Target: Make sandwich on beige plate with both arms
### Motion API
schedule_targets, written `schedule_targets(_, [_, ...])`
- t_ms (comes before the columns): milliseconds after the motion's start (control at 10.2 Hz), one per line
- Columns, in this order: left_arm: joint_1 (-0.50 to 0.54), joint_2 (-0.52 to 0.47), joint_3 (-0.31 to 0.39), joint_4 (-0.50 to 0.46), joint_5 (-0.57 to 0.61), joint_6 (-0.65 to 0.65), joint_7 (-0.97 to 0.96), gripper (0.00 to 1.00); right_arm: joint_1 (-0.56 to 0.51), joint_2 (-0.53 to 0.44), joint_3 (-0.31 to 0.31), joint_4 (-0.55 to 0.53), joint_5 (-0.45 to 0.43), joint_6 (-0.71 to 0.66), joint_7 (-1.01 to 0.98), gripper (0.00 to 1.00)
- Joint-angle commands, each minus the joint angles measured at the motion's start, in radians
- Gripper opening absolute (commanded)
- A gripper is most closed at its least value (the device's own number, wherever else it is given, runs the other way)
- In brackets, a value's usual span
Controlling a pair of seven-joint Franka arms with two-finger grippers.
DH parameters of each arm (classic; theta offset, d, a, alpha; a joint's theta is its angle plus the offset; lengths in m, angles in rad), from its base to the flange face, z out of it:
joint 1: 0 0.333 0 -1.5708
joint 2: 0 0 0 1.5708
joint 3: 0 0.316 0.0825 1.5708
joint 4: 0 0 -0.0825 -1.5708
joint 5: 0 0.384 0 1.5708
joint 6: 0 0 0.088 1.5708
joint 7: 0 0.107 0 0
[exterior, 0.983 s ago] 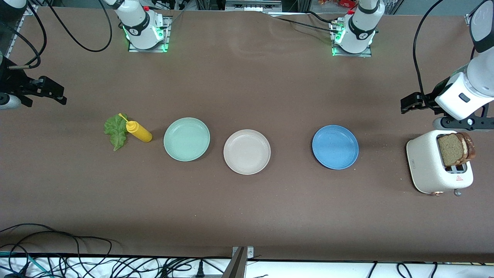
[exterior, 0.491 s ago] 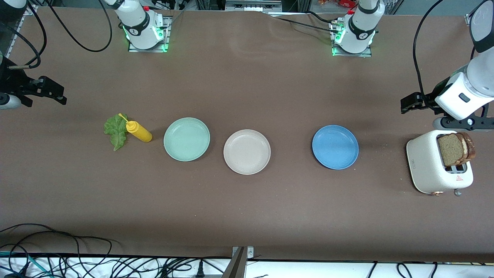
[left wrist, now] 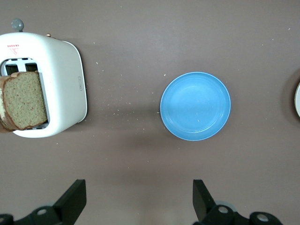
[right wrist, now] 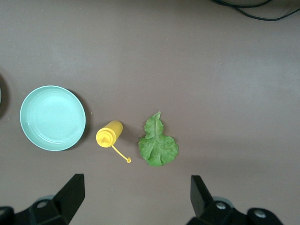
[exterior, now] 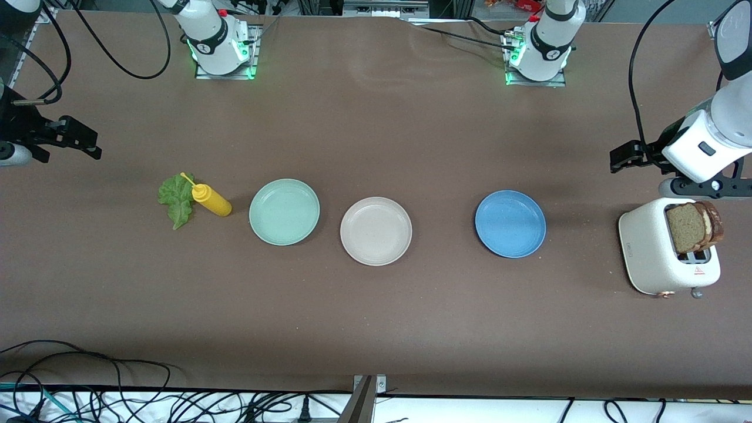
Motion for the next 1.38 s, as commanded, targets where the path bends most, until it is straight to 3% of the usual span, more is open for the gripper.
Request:
schedule_targets(0, [-0.012,0.005,0.004,0.011,0.018,0.001,-0.013,1.00,0.003,0.012,-0.001,0.029,0.000,-0.016,-0.004,1.00])
schedule_targets(1278, [-0.012,0.012,0.004,0.011,0.020,0.001,-0.013,1.00,0.012,0.012,0.000,0.015,-0.014,-0.056,0.011,1.00])
